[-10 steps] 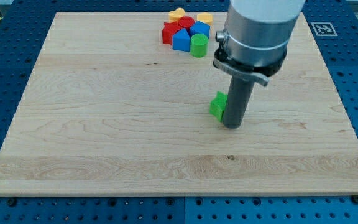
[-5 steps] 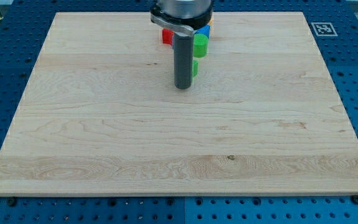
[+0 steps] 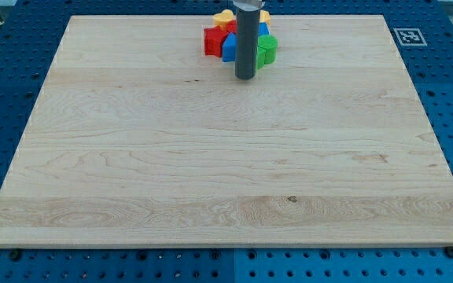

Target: Push the green star into the green circle

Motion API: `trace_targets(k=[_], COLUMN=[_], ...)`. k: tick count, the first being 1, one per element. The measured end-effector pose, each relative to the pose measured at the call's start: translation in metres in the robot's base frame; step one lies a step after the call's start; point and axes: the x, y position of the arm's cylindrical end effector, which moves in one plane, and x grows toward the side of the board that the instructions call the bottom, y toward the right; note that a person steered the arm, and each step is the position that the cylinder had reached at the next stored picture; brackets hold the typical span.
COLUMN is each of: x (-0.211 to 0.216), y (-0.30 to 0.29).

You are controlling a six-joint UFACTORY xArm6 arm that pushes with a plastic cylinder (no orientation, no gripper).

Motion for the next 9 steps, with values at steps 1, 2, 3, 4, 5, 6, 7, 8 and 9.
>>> trace_targets(k=[1,2,3,4,5,6,7,8,9], x=[-0.01,-0.013,-0.013,0.019,0.092,0.162,0.167,0.167,0.167], y=[0.0,0.0,0.0,-0.005,-0.031,-0.043,-0.043,-0.049,-0.086])
